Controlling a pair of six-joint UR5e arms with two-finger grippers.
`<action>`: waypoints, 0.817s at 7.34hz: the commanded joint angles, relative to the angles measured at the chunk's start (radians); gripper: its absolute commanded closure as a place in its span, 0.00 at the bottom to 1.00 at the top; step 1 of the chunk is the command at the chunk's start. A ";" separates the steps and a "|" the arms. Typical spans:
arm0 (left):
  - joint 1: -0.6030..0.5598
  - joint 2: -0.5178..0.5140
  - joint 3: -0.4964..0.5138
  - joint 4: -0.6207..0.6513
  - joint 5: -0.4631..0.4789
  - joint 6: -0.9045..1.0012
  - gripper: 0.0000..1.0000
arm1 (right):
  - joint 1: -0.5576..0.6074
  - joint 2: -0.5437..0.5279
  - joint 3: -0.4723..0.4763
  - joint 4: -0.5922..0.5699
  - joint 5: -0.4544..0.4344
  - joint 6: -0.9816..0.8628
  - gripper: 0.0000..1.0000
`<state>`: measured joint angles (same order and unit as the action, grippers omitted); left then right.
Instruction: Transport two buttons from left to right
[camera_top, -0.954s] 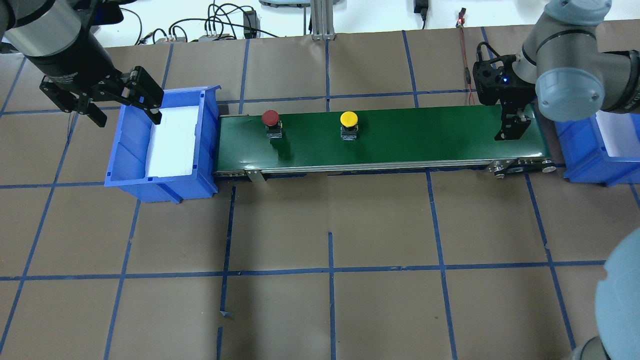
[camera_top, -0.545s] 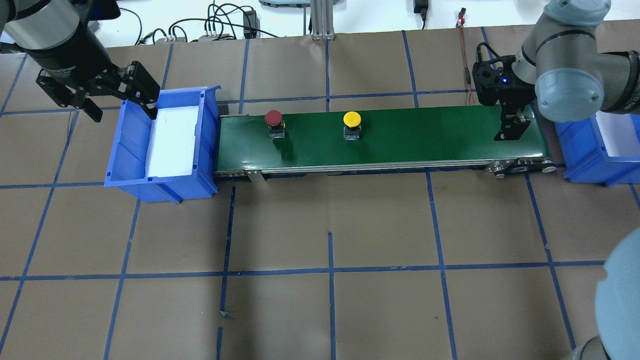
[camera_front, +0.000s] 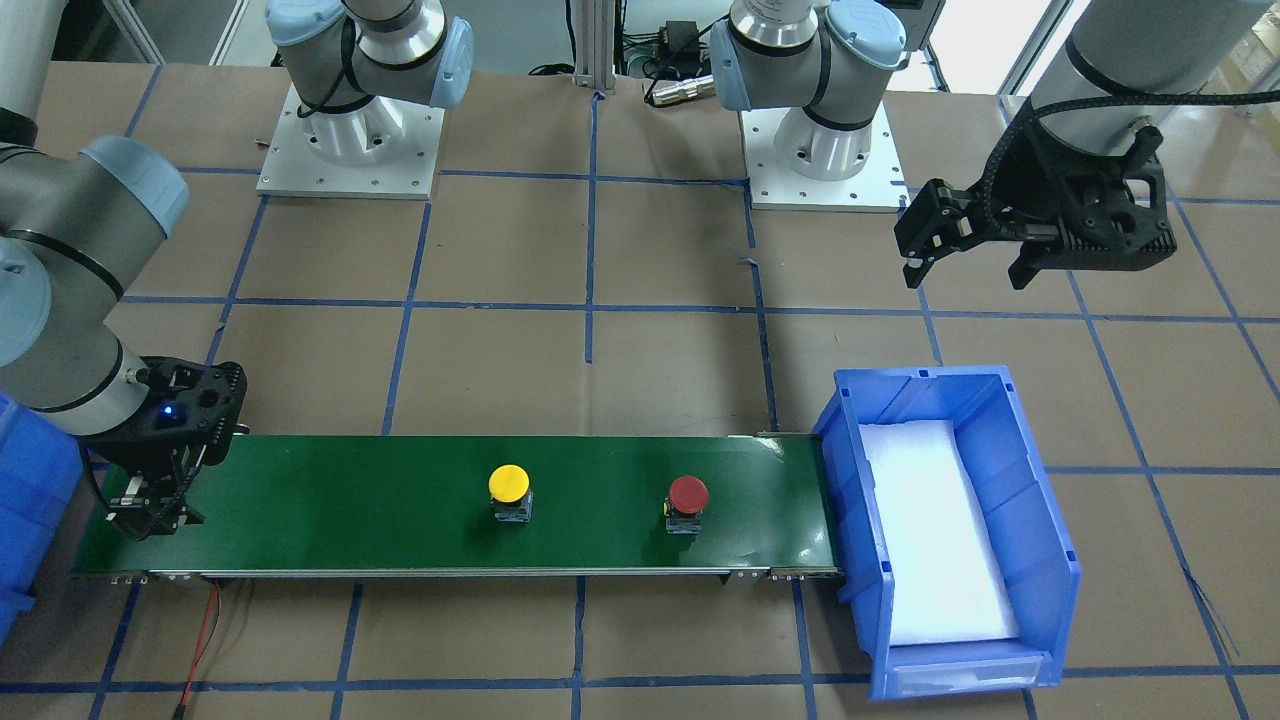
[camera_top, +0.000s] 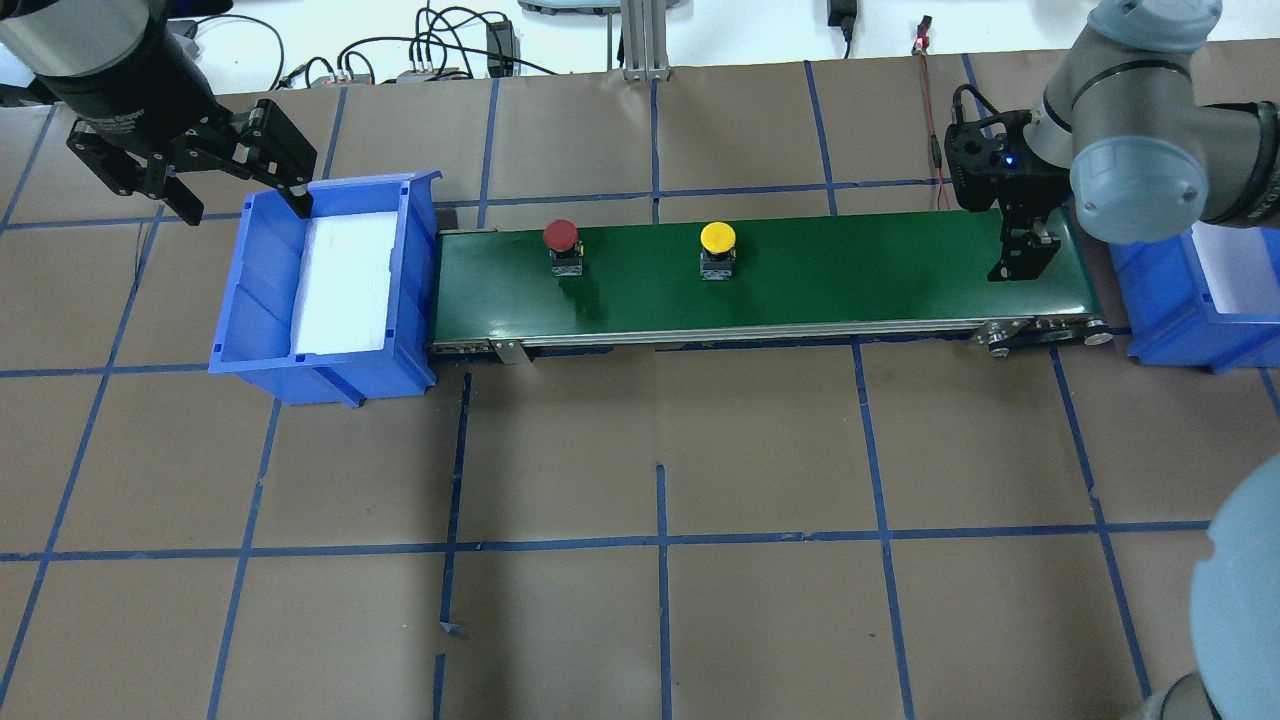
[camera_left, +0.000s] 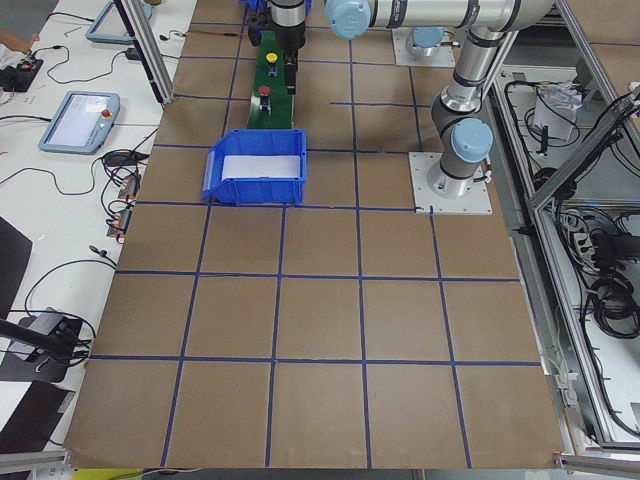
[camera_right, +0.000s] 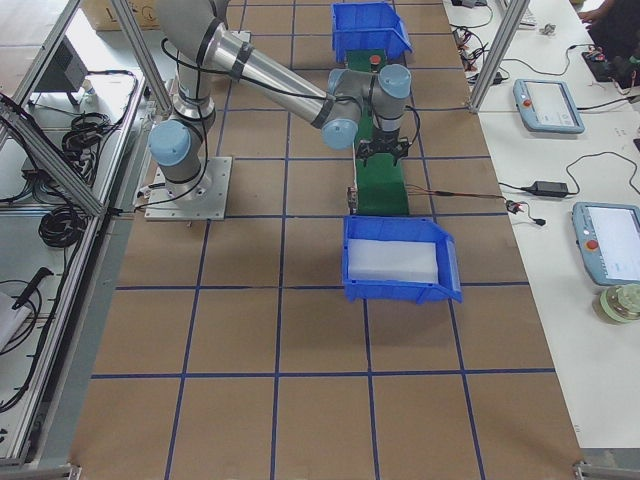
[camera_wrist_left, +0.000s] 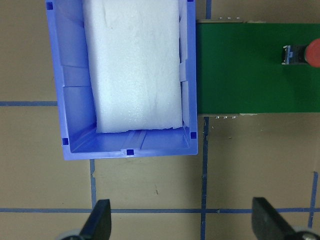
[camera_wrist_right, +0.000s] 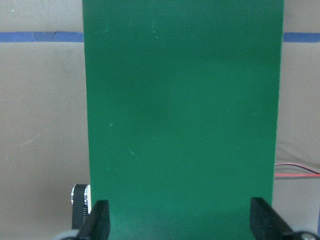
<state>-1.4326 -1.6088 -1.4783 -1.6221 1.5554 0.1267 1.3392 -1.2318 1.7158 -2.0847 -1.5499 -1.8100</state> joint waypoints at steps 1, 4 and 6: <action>-0.014 0.010 0.001 0.004 -0.011 -0.012 0.00 | 0.000 0.000 0.001 0.000 0.002 0.001 0.02; -0.011 0.064 0.018 -0.153 0.038 -0.136 0.00 | 0.000 -0.003 0.001 0.000 -0.004 -0.002 0.02; -0.072 0.078 -0.011 -0.079 0.040 -0.162 0.00 | 0.000 -0.002 0.001 0.000 0.002 0.003 0.02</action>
<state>-1.4701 -1.5334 -1.4698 -1.7226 1.5910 -0.0145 1.3391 -1.2337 1.7172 -2.0847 -1.5490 -1.8098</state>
